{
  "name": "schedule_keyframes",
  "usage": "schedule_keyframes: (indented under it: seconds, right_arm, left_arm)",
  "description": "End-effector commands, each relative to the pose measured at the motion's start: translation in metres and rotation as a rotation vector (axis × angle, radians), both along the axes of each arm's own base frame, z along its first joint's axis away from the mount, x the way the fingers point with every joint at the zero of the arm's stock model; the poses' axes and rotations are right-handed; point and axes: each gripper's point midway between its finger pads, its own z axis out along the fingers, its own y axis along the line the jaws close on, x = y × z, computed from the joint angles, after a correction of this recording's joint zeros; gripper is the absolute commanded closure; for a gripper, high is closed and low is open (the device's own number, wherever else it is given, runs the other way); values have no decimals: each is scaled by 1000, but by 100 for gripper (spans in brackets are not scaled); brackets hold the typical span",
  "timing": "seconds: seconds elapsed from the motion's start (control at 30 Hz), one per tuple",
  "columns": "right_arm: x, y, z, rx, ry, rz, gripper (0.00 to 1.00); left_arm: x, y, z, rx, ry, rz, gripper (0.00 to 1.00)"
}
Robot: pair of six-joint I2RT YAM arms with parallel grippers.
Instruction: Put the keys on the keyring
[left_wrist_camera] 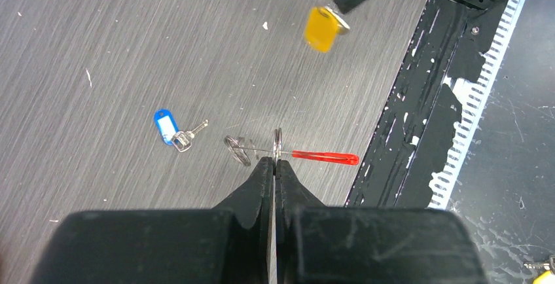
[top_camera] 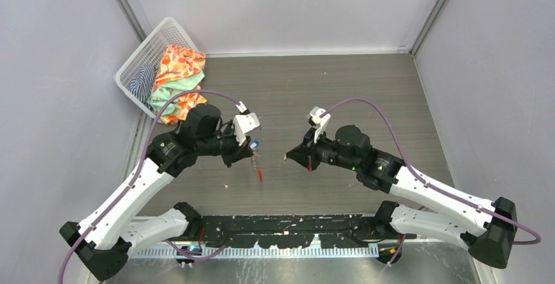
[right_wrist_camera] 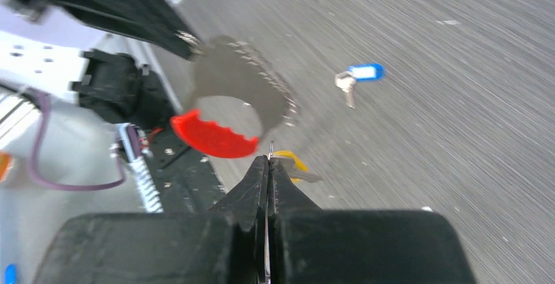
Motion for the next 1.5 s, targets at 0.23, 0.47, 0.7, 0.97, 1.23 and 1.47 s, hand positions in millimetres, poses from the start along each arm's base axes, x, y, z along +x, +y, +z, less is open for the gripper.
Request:
schedule_keyframes:
  seconds: [0.23,0.47,0.7,0.97,1.23,1.47]
  right_arm:
    - [-30,50,77,189,-69,165,99]
    - [-29,71,77,181,-85,183,99]
    - [-24,80,76,166,-102,180,99]
    - [-14,86,74,146,-120,152,99]
    - [-9,91,71,128,-127,145,99]
    - [-7,93,73,138,-134,143,99]
  left_arm:
    - [8,-9,13,-46,-27,0,100]
    - [8,-8,12,-46,-24,6,100]
    - [6,-7,11,-43,-24,0,100]
    - [4,-8,11,-44,-22,-13,100]
    - [2,-8,10,-42,-17,-27,100]
    - [3,-9,10,-42,-14,-30,100]
